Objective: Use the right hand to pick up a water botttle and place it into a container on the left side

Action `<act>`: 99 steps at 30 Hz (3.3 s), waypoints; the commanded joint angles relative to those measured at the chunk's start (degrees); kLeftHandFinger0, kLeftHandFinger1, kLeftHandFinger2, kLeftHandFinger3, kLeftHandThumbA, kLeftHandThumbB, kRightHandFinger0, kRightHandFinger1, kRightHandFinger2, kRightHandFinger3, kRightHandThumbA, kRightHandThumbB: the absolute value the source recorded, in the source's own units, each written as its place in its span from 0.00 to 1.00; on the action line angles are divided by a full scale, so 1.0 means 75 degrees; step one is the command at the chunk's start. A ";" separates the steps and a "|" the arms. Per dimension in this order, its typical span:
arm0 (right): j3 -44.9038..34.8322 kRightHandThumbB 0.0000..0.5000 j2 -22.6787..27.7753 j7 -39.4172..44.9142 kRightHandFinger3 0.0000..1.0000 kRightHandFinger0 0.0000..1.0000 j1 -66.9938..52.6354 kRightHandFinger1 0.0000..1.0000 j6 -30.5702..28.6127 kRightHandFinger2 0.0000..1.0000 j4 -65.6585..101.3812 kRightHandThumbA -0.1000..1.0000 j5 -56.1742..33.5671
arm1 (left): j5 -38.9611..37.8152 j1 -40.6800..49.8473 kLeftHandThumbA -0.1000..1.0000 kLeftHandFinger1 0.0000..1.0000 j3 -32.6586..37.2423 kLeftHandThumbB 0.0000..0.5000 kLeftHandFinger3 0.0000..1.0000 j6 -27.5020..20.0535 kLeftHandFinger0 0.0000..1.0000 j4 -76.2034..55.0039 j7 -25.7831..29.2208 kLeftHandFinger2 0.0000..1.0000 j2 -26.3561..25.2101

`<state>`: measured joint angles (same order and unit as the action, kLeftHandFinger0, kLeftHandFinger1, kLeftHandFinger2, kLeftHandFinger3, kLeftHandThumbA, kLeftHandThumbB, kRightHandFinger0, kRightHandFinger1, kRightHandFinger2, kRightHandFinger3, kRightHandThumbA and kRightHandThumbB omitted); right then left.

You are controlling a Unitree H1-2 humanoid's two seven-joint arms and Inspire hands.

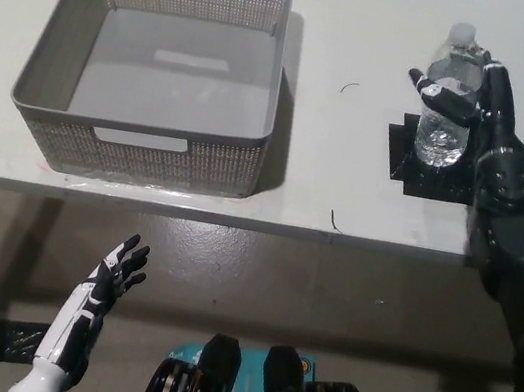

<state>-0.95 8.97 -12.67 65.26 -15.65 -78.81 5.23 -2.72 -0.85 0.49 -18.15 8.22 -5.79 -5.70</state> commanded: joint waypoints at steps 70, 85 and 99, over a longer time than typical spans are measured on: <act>0.1577 1.00 -0.2891 0.0662 1.00 1.00 0.2187 1.00 0.0172 1.00 -0.0194 0.94 0.0612 | 0.0133 -0.0302 1.00 1.00 0.0369 0.40 1.00 -0.0011 1.00 -0.0321 -0.0447 1.00 -0.0384; 0.1737 1.00 -0.2539 0.0369 1.00 1.00 0.2224 1.00 -0.0558 1.00 0.0235 1.00 0.0770 | 0.0182 -0.0331 1.00 1.00 0.0395 0.47 1.00 -0.0114 1.00 -0.0219 -0.0506 1.00 -0.0359; 0.1081 1.00 -0.1227 0.1237 1.00 1.00 0.0654 1.00 0.0613 1.00 0.6912 1.00 0.0413 | 0.0199 -0.0384 1.00 1.00 0.0395 0.46 1.00 -0.0310 1.00 -0.0068 -0.0602 1.00 -0.0456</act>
<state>9.83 -6.23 -8.20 74.96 -17.39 -59.54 10.07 -1.36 -2.71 3.13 -17.91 8.08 -9.01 -7.75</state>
